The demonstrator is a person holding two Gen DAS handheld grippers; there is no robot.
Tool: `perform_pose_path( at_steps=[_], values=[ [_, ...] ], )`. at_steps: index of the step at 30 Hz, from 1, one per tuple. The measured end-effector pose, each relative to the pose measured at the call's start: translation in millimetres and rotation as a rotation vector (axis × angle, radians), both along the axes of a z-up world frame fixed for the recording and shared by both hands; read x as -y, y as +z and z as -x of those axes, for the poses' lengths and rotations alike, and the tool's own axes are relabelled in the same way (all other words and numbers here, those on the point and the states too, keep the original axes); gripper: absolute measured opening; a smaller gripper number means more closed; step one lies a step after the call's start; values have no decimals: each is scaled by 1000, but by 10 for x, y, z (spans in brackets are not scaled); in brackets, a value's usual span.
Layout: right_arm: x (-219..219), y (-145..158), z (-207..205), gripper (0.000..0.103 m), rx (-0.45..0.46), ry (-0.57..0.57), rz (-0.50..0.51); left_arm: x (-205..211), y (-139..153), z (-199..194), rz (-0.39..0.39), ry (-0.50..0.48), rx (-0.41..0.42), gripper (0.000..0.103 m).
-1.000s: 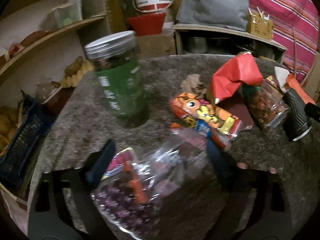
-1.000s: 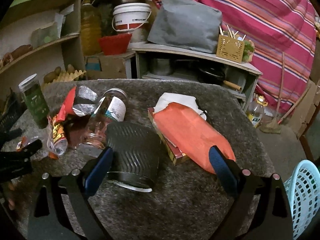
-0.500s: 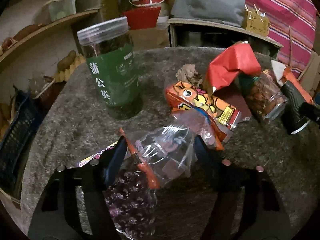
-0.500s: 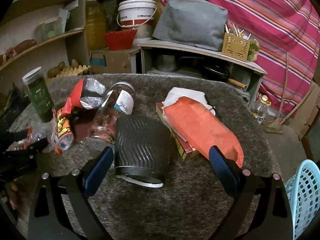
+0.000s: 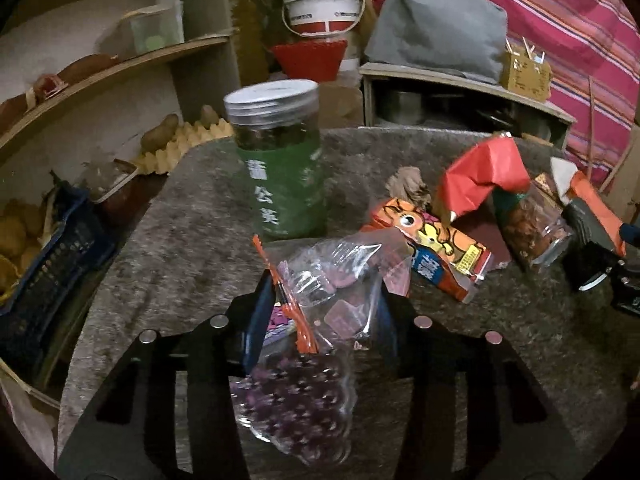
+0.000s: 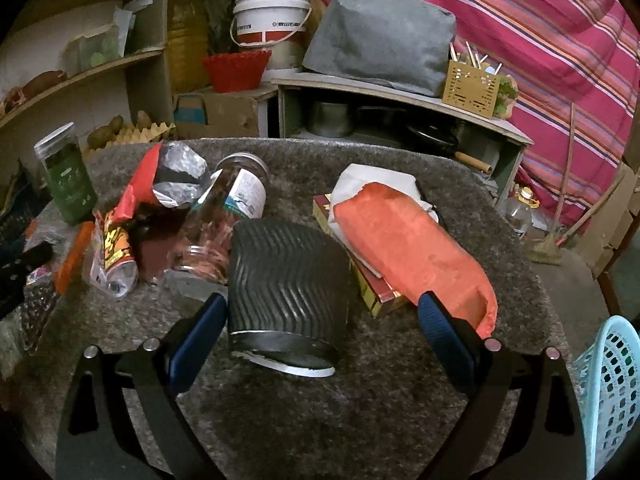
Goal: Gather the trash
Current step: 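Grasp the black ribbed cup with the right tool while the left tool lifts the candy packet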
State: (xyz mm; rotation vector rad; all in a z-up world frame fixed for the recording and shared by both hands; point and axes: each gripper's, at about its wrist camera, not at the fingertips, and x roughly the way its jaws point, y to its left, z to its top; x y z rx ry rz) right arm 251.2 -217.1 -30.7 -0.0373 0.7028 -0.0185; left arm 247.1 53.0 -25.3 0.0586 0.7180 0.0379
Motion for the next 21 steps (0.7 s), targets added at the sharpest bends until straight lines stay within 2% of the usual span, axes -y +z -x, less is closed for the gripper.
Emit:
perform_pose_path(
  at_steps=[3, 5, 6, 7, 14, 21],
  values=[
    [-39, -39, -35, 91, -8, 2, 15, -44, 21, 31, 1, 8, 7, 45],
    [-76, -88, -62, 78, -27, 24, 12, -62, 35, 58, 2, 11, 13, 45],
    [-94, -104, -67, 68, -34, 44, 1, -69, 39, 69, 2, 12, 16, 45],
    [-106, -116, -63, 66, -36, 59, -8, -72, 50, 86, 1, 13, 20, 45],
    [-89, 1, 101, 66, 29, 81, -13, -23, 95, 159, -6, 14, 44, 44],
    [107, 169, 291, 66, 63, 76, -23, 206, 215, 304, -7, -29, 81, 44]
  ],
)
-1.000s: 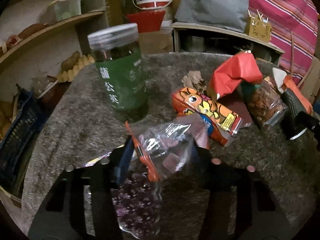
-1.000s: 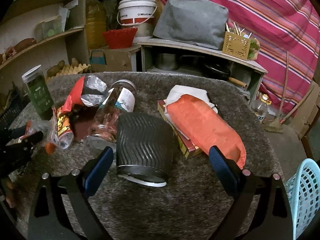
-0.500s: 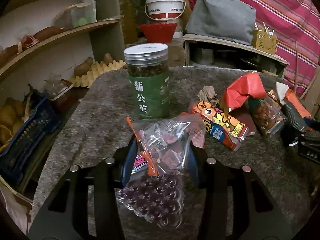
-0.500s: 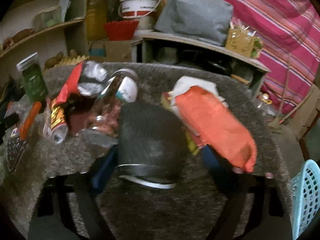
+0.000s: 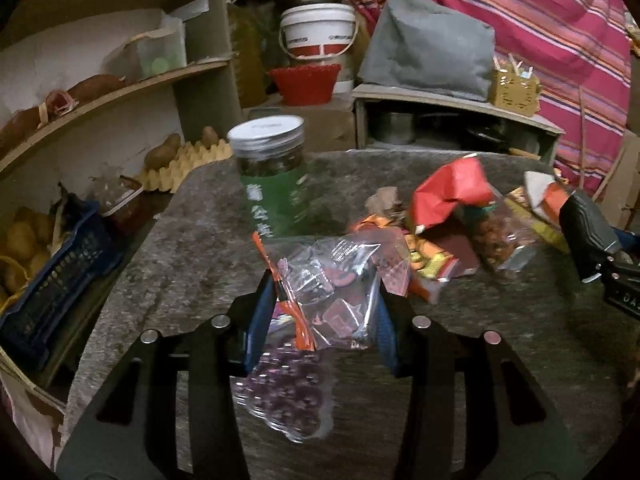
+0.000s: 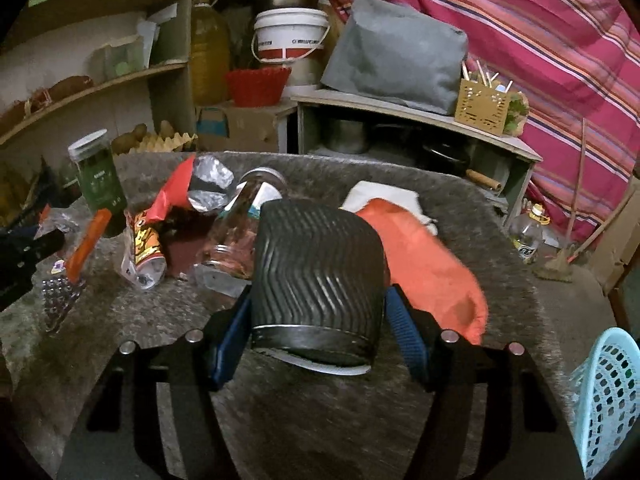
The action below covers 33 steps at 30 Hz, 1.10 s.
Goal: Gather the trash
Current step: 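Grasp the black ribbed cup with the right tool while the left tool lifts the candy packet, then carry the cup and candy packet over the blue basket and open both tools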
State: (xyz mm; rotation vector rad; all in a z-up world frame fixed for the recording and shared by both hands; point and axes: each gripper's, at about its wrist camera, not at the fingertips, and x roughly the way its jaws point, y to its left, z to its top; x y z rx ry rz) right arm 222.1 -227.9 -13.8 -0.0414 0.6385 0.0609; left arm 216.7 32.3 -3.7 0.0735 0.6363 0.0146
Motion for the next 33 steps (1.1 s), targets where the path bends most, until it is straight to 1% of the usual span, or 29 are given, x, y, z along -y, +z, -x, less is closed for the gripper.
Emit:
perform_pose_path(
  at_steps=[3, 6, 10, 15, 24, 29, 33],
  values=[
    [139, 102, 98, 66, 17, 2, -1, 173, 88, 63, -19, -18, 28, 44],
    [304, 204, 196, 66, 33, -6, -10, 360, 153, 108, -22, -36, 40, 44],
    [679, 331, 361, 66, 53, -45, -23, 750, 237, 179, -33, -77, 53, 44],
    [1209, 403, 571, 66, 65, -117, -46, 1270, 309, 299, -19, -152, 73, 44],
    [2122, 369, 993, 66, 67, -268, -40, 2443, 290, 477, 24, -337, 61, 44],
    [2571, 302, 1213, 66, 61, -361, -35, 3045, 275, 630, 32, -431, 60, 44],
    [2947, 227, 1384, 66, 52, -434, -54, 3553, 228, 781, 30, -517, 56, 44]
  ],
)
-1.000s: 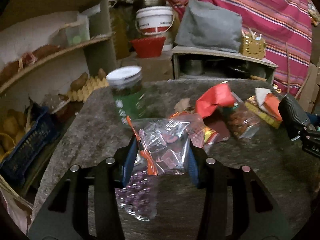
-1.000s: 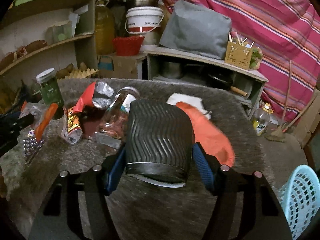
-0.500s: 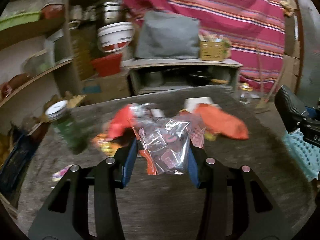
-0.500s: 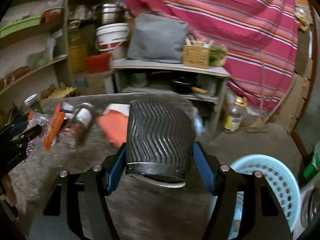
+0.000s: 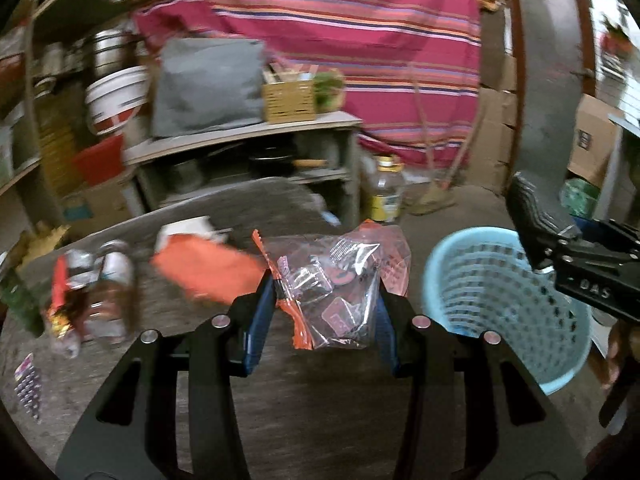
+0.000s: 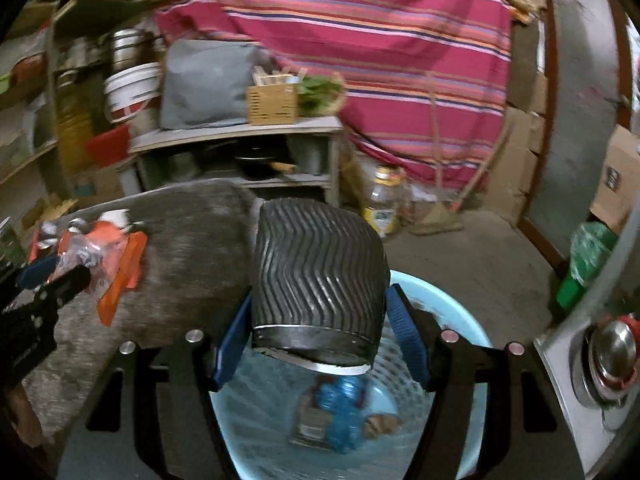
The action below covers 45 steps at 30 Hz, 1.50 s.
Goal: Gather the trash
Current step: 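Carry the cup and candy packet over the blue basket and open both tools, then grasp the red paper bag with the left tool while the right tool grasps the orange bag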
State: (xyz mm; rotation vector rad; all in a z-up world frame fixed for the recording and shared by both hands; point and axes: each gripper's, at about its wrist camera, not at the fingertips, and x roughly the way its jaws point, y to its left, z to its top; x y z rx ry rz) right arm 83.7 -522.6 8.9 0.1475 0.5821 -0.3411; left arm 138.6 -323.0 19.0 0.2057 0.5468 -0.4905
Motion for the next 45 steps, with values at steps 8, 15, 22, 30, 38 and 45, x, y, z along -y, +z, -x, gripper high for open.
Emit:
perform_pose_path(
  at_steps=[8, 15, 22, 30, 38, 45],
  values=[
    [602, -36, 346, 66, 12, -109, -54, 794, -167, 162, -22, -138, -45, 46],
    [888, -107, 459, 66, 37, -162, -122, 1134, -266, 235, -51, -194, -52, 64],
    [868, -176, 414, 66, 10, -157, -121, 937, -216, 146, -18, -126, -51, 88],
    [638, -233, 194, 66, -53, -102, -84, 441, -112, -21, 13, -4, -32, 97],
    [434, -223, 23, 87, -97, -110, -39, -59, -69, -124, 9, 51, -49, 97],
    [219, -56, -96, 95, -32, -124, -34, -687, -66, -222, -5, 132, -24, 97]
  ],
)
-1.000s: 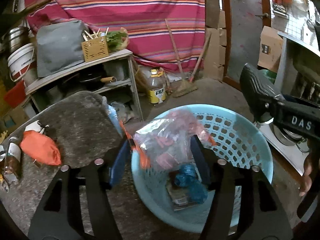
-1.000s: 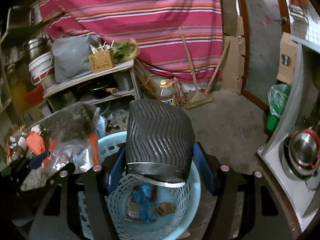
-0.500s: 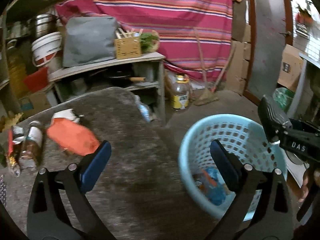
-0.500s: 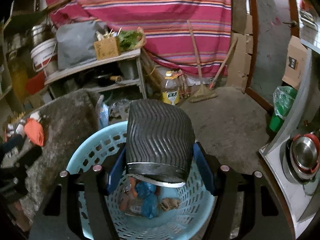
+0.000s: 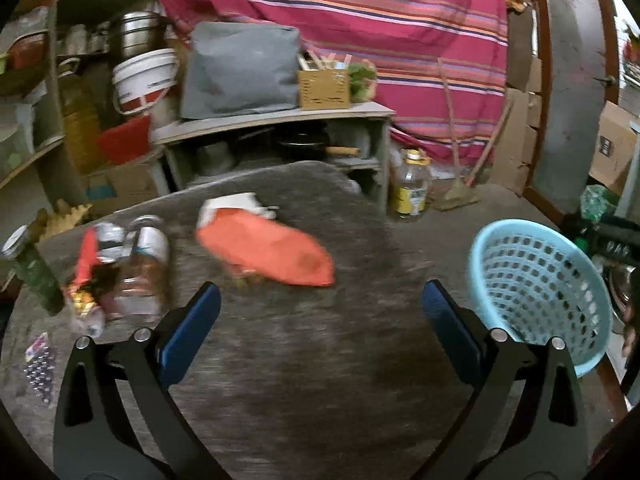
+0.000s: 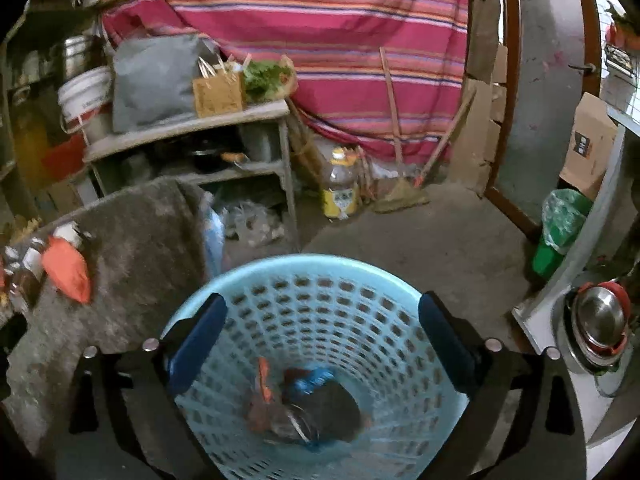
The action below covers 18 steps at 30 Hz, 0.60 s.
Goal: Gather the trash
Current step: 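Grasp the red paper bag with the left tool while the right tool grasps the orange bag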
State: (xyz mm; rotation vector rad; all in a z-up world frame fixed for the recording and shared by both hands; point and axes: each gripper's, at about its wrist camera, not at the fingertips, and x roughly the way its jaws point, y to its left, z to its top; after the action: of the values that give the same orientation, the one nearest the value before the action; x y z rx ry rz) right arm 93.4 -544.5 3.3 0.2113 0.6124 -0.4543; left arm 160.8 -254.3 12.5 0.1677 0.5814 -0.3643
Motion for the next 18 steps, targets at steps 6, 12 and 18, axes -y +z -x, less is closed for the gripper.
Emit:
perform_pose_path(
  at_steps=[6, 12, 18],
  values=[
    [-459, 148, -225, 96, 64, 73, 5, -580, 5, -236, 3, 68, -12, 98],
    [-989, 154, -532, 96, 71, 169, 16, -1148, -28, -461, 6, 182, -2, 98],
    [-1432, 35, -815, 96, 40, 239, -2, -1598, -135, -711, -1, 260, -39, 98]
  ],
)
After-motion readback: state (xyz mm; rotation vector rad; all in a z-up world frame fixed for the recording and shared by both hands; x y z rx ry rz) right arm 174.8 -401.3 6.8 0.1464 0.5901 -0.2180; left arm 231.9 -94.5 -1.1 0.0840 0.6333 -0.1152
